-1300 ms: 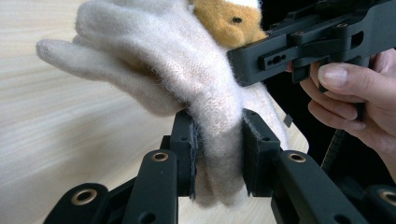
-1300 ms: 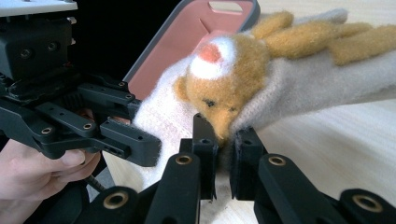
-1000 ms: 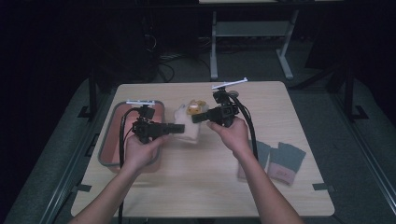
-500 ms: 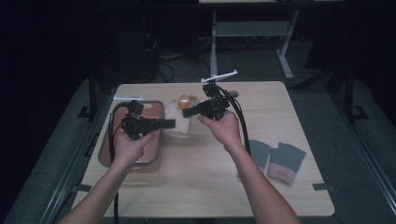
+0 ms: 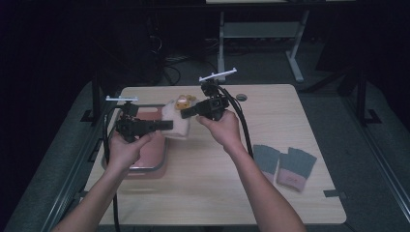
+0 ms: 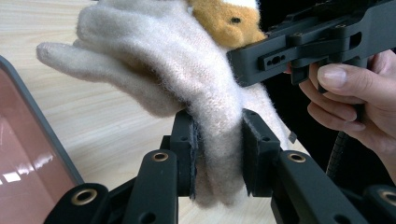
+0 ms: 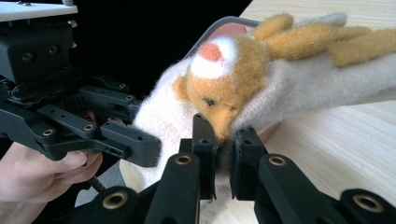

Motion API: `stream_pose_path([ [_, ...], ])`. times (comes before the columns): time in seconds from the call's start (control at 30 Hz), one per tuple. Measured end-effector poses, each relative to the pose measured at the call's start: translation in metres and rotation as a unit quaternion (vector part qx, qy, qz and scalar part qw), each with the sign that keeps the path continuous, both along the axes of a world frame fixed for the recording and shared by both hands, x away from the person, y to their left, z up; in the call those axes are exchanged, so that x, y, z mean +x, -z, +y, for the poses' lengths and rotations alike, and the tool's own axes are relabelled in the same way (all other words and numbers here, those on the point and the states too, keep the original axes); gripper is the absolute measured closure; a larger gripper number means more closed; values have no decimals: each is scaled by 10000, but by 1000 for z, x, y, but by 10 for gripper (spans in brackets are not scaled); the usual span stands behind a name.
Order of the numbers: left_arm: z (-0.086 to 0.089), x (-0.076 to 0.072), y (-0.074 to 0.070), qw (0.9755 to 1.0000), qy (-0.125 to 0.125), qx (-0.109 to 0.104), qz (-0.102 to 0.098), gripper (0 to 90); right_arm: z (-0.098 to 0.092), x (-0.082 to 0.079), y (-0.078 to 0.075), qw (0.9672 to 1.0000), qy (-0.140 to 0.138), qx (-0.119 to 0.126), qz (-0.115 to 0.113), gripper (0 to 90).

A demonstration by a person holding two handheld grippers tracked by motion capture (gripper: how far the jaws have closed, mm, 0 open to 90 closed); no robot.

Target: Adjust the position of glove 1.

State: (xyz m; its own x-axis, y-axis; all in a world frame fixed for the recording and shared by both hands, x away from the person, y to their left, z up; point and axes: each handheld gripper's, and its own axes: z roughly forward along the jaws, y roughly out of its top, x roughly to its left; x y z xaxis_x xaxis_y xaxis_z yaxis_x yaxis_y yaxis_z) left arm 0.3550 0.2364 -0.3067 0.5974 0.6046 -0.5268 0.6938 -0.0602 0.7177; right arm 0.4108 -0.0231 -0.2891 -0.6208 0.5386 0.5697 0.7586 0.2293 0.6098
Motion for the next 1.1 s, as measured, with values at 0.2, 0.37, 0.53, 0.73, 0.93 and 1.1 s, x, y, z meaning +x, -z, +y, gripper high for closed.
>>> stream_pose_path([
  [0.2,8,-1,-3,10000,-44,-37,-21,696,8,1,-4,10000,-46,15,-42,825],
  [0.37,12,-2,-4,10000,-66,-19,-39,696,12,2,-5,10000,-67,49,-19,825],
  [0.53,18,-2,-5,9999,-115,-50,-40,696,18,3,-7,9999,-105,52,-39,825],
  [0.73,26,-3,-6,9998,-172,-79,-31,696,27,5,-9,9998,-158,36,-84,824],
  [0.93,35,-4,-6,9996,-243,-113,-40,696,35,9,-8,9997,-241,90,-59,824],
  [1.1,43,-6,-6,9995,-285,-131,-36,696,43,9,-10,9995,-283,84,-55,824],
])
